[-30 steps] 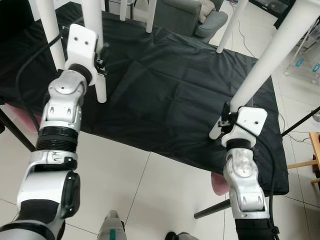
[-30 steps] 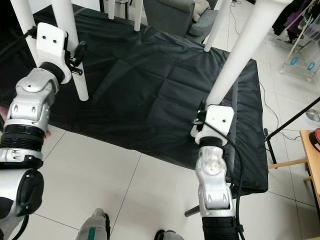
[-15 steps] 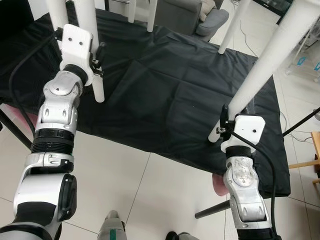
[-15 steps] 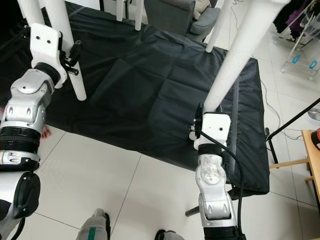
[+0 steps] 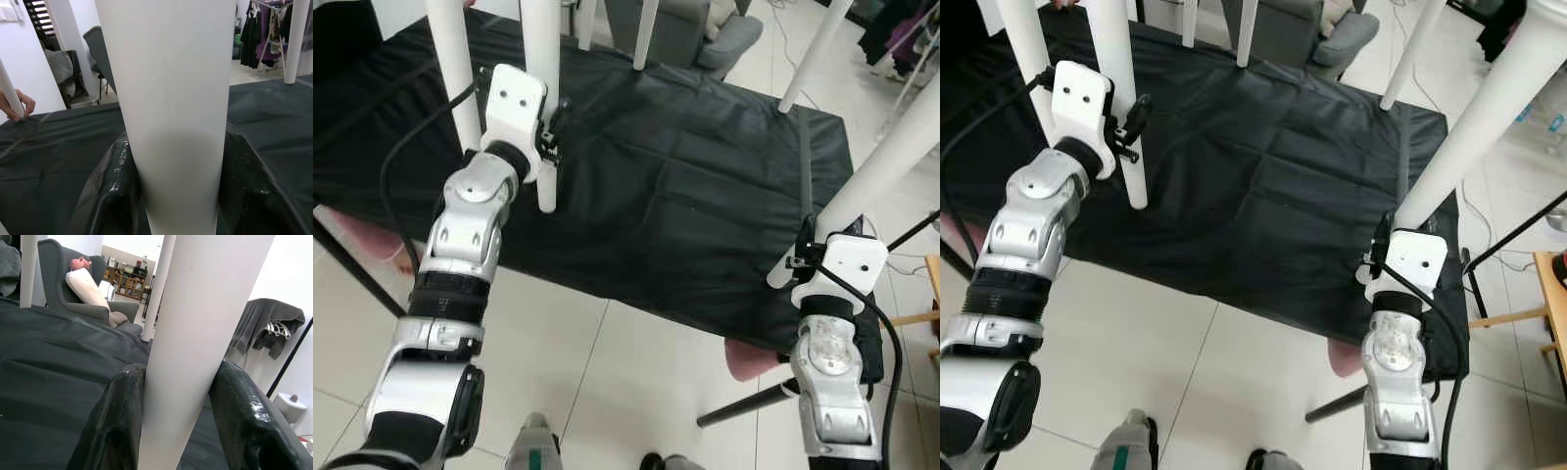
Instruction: Building children table
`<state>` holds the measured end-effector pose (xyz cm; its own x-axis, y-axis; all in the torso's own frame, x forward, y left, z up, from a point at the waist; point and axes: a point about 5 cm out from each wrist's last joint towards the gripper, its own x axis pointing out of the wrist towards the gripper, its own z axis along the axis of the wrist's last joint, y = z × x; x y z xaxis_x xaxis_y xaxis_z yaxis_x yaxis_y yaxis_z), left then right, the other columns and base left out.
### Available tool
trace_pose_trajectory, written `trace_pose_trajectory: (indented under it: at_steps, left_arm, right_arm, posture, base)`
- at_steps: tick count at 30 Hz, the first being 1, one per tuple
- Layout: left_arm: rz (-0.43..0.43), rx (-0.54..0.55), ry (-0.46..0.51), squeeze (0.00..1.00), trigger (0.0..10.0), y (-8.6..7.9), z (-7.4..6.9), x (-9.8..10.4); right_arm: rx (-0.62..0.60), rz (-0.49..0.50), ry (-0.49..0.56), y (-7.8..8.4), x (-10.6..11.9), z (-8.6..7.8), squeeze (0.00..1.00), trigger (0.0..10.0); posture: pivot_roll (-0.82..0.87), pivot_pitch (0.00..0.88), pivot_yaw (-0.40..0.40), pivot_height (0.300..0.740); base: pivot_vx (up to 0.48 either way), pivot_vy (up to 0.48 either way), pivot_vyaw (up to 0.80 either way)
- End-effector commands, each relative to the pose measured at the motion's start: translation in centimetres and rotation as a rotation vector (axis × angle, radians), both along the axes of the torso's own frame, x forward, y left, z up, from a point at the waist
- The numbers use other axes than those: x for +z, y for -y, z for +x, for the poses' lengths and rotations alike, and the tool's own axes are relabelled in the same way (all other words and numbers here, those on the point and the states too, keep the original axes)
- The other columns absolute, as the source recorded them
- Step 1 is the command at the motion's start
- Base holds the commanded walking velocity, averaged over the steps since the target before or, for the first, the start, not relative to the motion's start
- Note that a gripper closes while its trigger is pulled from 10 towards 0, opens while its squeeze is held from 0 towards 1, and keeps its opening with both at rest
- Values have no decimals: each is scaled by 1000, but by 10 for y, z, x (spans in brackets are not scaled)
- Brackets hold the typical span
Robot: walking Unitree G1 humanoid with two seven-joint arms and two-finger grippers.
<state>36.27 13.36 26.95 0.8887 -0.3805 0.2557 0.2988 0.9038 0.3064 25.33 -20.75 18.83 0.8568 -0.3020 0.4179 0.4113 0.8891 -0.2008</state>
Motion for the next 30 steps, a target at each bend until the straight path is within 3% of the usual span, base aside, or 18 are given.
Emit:
trace_pose_trajectory:
  at_steps: [1, 5, 6, 10, 11, 12, 14, 16, 17, 22, 23, 25, 26, 27, 28, 29, 30]
  left_arm:
    - [152, -175, -116, 0, 0, 20, -10, -24]
    - [150, -108, -191, 0, 0, 7, -8, -40]
    - [168, -80, -252, 0, 0, -2, -6, -56]
    - [181, -77, -271, 0, 0, -4, -7, -65]
    - [181, -76, -265, 0, 1765, -3, -7, -67]
    - [181, -76, -265, 0, 1765, -3, -7, -67]
    - [190, -65, -226, 0, 6392, -1, -6, -69]
    - [195, -62, -218, 0, 6745, 0, -6, -68]
    - [201, -61, -206, 0, 10000, 2, -5, -67]
    - [213, -56, -216, 0, 10000, 6, -6, -65]
    - [219, -48, -215, 0, 10000, 6, -6, -65]
    - [224, -42, -214, 0, 10000, 6, -6, -66]
    - [234, -38, -206, 408, 10000, 5, -7, -66]
    - [234, -38, -206, 408, 10000, 5, -7, -66]
    - [228, -28, -205, 1000, 10000, 3, -7, -67]
    - [228, -28, -205, 1000, 10000, 3, -7, -67]
    - [222, -23, -202, 1000, 10000, 2, -7, -67]
  right_arm:
    - [22, -126, -8, 5, 6, 4, 0, 0]
    - [117, -111, -52, -4, 0, 9, 0, 0]
    - [174, -65, -100, -12, -9, 12, 0, 0]
    - [188, -41, -123, -15, -16, 13, 0, 0]
    - [203, -25, -133, -17, -18, 13, 0, 0]
    - [203, -25, -133, -17, -18, 13, 0, 0]
    - [231, -10, -146, -23, -23, 10, 0, 0]
    - [243, -9, -152, -27, -25, 8, 0, 0]
    - [247, 1, -155, -30, -27, 5, 0, 0]
    - [264, 3, -174, -37, -33, 2, 0, 0]
    - [266, 5, -177, -38, -33, 2, 0, 2588]
    - [267, 6, -180, -38, -34, 2, 0, 2588]
    - [267, 10, -184, -38, -34, 3, 0, 10000]
    - [267, 10, -184, -38, -34, 3, 0, 10000]
    - [265, 7, -189, -37, -35, 4, 451, 10000]
    - [265, 7, -189, -37, -35, 4, 451, 10000]
    - [263, 4, -193, -36, -35, 5, 1000, 10000]
  posture:
    - [172, 126, -72, 740]
    - [185, 129, -86, 740]
    - [186, 130, -89, 740]
    - [187, 131, -92, 740]
    - [187, 132, -95, 740]
    - [187, 132, -95, 740]
    - [185, 133, -102, 740]
    - [185, 133, -102, 740]
    - [185, 133, -102, 740]
    - [177, 135, -96, 740]
    - [177, 135, -96, 740]
    - [177, 135, -96, 740]
    - [177, 135, -96, 740]
    - [177, 135, -96, 740]
    - [176, 135, -95, 740]
    - [176, 135, -95, 740]
    - [176, 135, -95, 740]
  base:
    - [0, 0, 0]
    - [0, 0, 0]
    - [0, 0, 0]
    - [0, 0, 0]
    - [0, 0, 0]
    - [0, 0, 0]
    - [0, 0, 0]
    - [0, 0, 0]
    - [0, 0, 0]
    - [0, 0, 0]
    - [0, 0, 0]
    - [0, 0, 0]
    - [0, 0, 0]
    - [0, 0, 0]
    - [0, 0, 0]
    - [0, 0, 0]
    - [0, 0, 0]
